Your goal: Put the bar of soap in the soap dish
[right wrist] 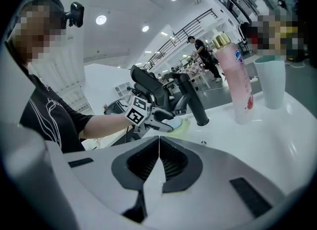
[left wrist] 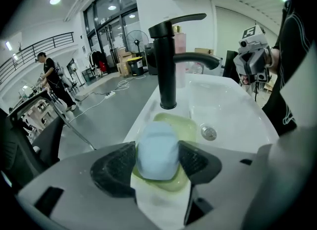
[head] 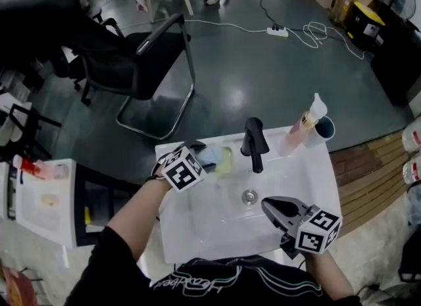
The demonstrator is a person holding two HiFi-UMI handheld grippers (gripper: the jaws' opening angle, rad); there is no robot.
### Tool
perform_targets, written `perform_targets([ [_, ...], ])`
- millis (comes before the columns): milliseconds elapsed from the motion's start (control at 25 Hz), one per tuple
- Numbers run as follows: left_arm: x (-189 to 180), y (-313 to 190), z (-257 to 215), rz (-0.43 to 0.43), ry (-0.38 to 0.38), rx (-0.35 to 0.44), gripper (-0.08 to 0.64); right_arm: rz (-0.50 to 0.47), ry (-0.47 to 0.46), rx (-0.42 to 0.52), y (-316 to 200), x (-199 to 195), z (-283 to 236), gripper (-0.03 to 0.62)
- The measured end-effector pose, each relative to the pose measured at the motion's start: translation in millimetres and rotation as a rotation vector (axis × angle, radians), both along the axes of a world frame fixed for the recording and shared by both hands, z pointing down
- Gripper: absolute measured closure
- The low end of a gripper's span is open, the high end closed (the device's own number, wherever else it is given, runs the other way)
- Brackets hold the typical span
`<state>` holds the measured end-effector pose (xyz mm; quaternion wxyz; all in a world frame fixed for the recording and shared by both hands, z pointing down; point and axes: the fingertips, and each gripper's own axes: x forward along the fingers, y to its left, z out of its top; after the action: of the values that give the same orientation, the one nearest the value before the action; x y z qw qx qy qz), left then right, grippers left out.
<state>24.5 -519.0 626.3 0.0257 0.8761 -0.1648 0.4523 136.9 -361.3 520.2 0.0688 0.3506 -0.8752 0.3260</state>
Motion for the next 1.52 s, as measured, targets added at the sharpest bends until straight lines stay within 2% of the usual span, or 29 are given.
perform_targets([
  [200, -2.7, -3.1, -6.5, -0.036, 0.034, 0.006, 0.266, -0.003, 0.006, 0.0, 2.1, -1.4, -4.6, 0.565],
  [440, -11.4, -0.6, -29.6, -0.124, 0.16, -0.006, 0.245, -0.022, -0.029, 0.066, 8.4, -5.2, -27.5, 0.564],
  [680, -19.6, 16.6, -85.3, -0.319, 0.46, -0.054, 0.247, -0.022, -0.044, 0.123, 11.7, -4.5, -45.6, 0.565],
  [880, -24.6, 67.0, -125.1, -0.377, 0.655, -0.083, 0.252, -0.045, -0.064, 0.158, 11.5, -11.3, -61.7, 0.565],
  [1040, -13.3, 104.5, -145.1, -0.417, 0.767, -0.156, 0.349, -0.066, -0.023, 0.18, 9.5, -19.4, -64.5, 0.565],
  [1240, 1.4, 147.0, -182.4, -0.394, 0.903, -0.202, 0.464, -0.072, -0.054, 0.208, 13.1, -29.8, -81.5, 0.565],
  [1360, -4.2, 164.6, -203.1, -0.396, 0.948, -0.201, 0.501, -0.081, -0.079, 0.234, 17.0, -41.4, -94.4, 0.565],
  [1520, -12.9, 183.1, -225.4, -0.387, 0.959, -0.143, 0.523, -0.113, -0.096, 0.26, 24.4, -58.1, -111.0, 0.566],
])
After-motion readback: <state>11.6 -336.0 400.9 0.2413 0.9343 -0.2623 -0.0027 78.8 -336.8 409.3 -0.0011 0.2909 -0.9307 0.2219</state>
